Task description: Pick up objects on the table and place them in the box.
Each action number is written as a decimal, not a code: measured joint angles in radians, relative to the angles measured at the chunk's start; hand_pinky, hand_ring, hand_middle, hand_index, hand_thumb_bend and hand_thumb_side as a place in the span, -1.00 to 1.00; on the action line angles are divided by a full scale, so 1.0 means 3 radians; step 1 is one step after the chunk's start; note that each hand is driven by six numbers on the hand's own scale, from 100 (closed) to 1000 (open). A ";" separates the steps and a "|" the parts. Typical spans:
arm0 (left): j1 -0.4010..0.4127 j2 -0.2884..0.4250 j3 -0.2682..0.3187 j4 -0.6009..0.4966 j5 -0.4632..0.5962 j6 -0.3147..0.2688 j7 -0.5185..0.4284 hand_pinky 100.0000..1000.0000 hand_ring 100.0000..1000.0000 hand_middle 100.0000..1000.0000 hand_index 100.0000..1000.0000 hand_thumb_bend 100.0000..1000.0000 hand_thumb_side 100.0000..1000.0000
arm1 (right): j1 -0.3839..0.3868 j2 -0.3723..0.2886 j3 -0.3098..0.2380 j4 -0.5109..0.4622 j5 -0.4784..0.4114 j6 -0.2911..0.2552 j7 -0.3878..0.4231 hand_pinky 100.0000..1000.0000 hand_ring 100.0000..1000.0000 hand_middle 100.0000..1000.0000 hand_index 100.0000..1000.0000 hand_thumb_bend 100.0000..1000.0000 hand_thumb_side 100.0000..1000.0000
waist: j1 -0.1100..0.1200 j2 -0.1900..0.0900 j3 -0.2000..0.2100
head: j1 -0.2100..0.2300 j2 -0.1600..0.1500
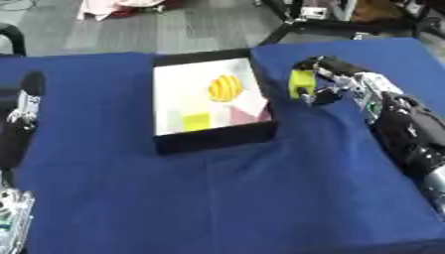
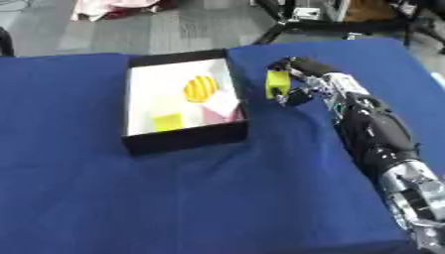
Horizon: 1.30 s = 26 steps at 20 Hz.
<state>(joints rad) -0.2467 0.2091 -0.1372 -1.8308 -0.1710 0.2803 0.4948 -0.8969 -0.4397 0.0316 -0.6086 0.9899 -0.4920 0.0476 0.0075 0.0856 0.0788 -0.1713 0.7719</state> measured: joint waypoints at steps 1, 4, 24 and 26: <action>0.0001 0.0000 0.0000 0.0000 0.0000 0.0000 0.0000 0.56 0.22 0.18 0.65 0.45 0.35 | -0.0008 -0.0002 0.0003 -0.0062 -0.0046 -0.0034 -0.0034 0.76 0.56 -0.14 0.78 -1.00 -0.78 | 0.0000 0.0000 -0.0006 | -0.0004 0.0000; 0.0005 0.0000 0.0000 0.0000 0.0000 0.0000 0.0001 0.56 0.22 0.18 0.65 0.45 0.35 | -0.0072 -0.0027 0.0022 -0.0271 -0.0200 -0.0134 -0.0087 0.76 0.56 -0.14 0.77 -1.00 -0.76 | 0.0000 0.0000 -0.0011 | -0.0006 0.0000; -0.0006 -0.0056 0.0008 -0.0021 -0.0056 -0.0016 -0.0009 0.56 0.22 0.18 0.65 0.46 0.34 | -0.0268 0.0514 0.0452 -0.0550 -0.0634 -0.0418 0.0777 0.98 0.93 1.00 1.00 -1.00 0.21 | 0.0005 -0.0003 0.0083 | -0.0058 0.0000; -0.0006 -0.0056 0.0015 -0.0021 -0.0060 -0.0016 -0.0009 0.56 0.22 0.18 0.65 0.46 0.34 | -0.0261 0.0512 0.0473 -0.0613 -0.0543 -0.0474 0.0857 0.99 0.95 1.00 1.00 -1.00 0.13 | 0.0005 -0.0003 0.0073 | -0.0049 0.0000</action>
<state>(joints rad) -0.2486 0.1924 -0.1326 -1.8371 -0.1888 0.2756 0.4921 -0.9753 -0.2860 0.1735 -0.7924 0.8271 -0.6343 0.3047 0.0089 0.0846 0.1006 -0.1861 0.7719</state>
